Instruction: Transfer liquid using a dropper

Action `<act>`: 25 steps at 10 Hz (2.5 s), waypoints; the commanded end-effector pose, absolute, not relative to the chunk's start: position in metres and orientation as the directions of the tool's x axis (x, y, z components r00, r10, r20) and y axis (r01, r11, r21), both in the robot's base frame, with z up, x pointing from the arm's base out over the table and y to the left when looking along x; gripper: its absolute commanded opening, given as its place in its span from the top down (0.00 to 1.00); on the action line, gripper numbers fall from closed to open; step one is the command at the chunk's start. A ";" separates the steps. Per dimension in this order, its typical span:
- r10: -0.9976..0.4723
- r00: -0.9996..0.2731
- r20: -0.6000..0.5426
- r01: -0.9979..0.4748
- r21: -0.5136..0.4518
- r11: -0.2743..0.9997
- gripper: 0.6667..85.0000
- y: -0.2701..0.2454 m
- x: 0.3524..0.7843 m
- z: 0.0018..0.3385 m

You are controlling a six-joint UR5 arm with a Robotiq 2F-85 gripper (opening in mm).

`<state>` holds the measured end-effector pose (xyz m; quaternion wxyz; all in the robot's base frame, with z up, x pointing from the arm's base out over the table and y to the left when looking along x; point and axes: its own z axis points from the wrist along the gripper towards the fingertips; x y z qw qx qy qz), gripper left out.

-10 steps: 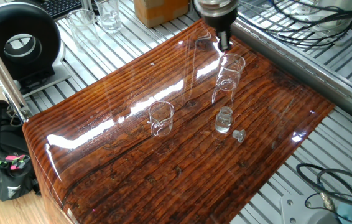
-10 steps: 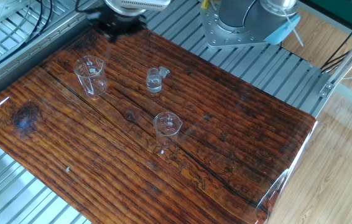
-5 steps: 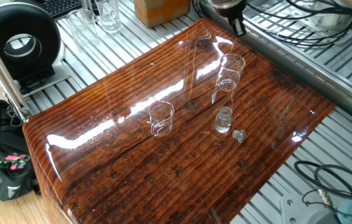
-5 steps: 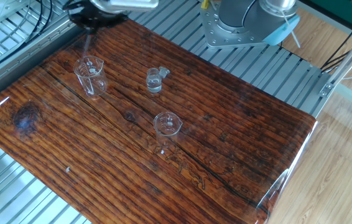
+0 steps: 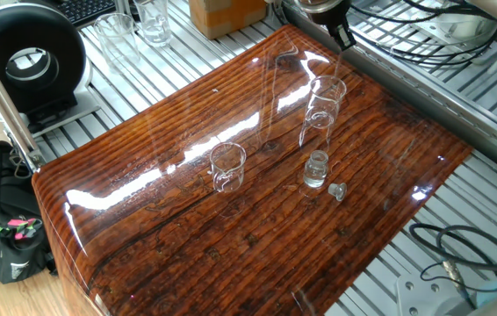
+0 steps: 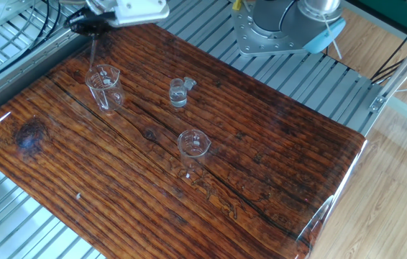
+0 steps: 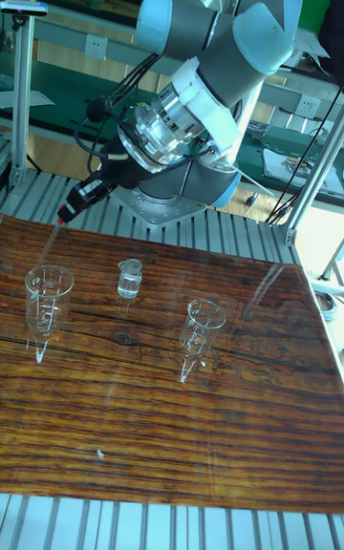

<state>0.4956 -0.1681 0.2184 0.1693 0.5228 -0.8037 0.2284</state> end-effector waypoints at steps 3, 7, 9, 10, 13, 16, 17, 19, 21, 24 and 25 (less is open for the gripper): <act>-0.791 -0.359 0.496 -0.932 -0.136 0.338 0.98 -0.157 0.495 0.212; -0.829 -0.337 0.446 -0.940 -0.105 0.326 0.98 -0.148 0.502 0.197; -0.840 -0.324 0.436 -0.945 -0.100 0.313 0.98 -0.156 0.510 0.185; -0.844 -0.311 0.437 -0.949 -0.094 0.301 0.98 -0.159 0.512 0.182; -0.861 -0.240 0.448 -0.967 -0.034 0.252 0.98 -0.159 0.511 0.177; -0.880 -0.171 0.444 -0.977 0.037 0.208 0.98 -0.160 0.510 0.165; -0.883 -0.163 0.441 -0.978 0.044 0.202 0.98 -0.160 0.509 0.164; -0.884 -0.157 0.441 -0.978 0.053 0.200 0.98 -0.160 0.508 0.162; -0.884 -0.158 0.440 -0.976 0.064 0.206 0.99 -0.159 0.505 0.162; -0.890 -0.149 0.431 -0.976 0.080 0.202 0.99 -0.156 0.506 0.158; -0.891 -0.146 0.431 -0.977 0.081 0.199 0.99 -0.157 0.507 0.156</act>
